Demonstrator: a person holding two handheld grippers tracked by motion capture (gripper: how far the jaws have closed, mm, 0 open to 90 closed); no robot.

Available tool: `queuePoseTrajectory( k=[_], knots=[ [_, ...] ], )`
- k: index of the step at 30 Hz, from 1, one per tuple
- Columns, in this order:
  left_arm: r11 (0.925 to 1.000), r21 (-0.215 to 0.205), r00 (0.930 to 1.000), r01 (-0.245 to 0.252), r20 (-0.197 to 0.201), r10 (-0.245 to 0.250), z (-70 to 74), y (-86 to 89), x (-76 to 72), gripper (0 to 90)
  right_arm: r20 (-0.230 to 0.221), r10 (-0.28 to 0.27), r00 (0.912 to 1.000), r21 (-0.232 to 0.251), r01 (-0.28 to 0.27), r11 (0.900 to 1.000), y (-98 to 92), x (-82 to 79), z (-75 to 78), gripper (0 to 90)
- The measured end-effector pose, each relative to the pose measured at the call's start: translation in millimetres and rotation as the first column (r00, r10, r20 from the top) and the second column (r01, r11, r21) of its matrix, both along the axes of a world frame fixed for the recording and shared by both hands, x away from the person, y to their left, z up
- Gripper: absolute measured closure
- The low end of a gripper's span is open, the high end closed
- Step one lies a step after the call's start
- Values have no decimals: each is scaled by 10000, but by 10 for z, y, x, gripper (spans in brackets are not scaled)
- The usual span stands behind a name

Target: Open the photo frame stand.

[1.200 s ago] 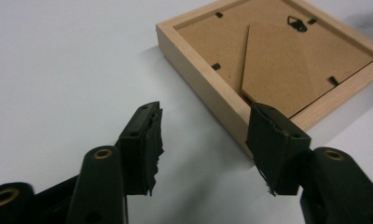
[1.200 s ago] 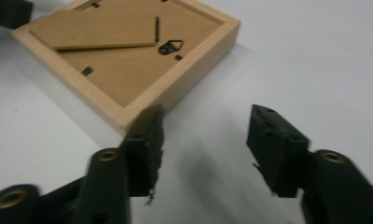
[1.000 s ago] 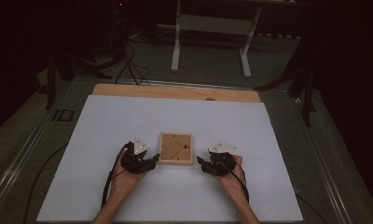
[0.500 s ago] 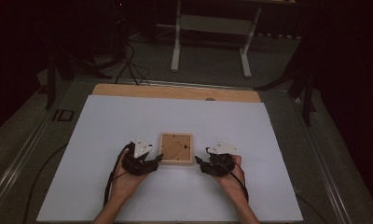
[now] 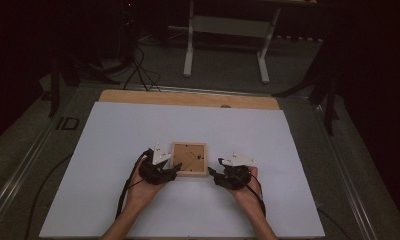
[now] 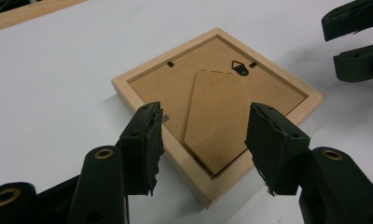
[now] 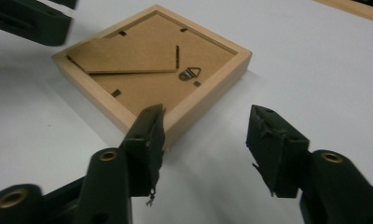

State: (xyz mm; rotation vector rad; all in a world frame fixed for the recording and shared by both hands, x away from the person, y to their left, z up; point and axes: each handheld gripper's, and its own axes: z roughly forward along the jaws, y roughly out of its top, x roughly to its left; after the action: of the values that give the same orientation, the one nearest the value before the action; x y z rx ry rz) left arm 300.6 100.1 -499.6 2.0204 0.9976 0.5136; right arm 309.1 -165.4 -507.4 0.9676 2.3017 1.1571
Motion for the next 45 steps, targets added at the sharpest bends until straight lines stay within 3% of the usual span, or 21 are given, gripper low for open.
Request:
queuePoseTrajectory(
  k=[5, 17, 45],
  knots=[
    [10000, 40, 10000, 42, 36, -43, 0, -35, 17, 455, 128, 284, 9995, 108, -286, 9995, 41, -18, 6, 564],
    [9996, 144, 9997, 222, 33, -222, 10, -68, 56, 454, 241, 720, 9971, -158, -716, 9973, 208, -43, -62, 893],
    [9957, 617, 9967, 691, -459, -663, -82, -188, 186, 469, 78, 890, 9960, -232, -888, 9958, 274, -61, -110, 900]
  ],
)
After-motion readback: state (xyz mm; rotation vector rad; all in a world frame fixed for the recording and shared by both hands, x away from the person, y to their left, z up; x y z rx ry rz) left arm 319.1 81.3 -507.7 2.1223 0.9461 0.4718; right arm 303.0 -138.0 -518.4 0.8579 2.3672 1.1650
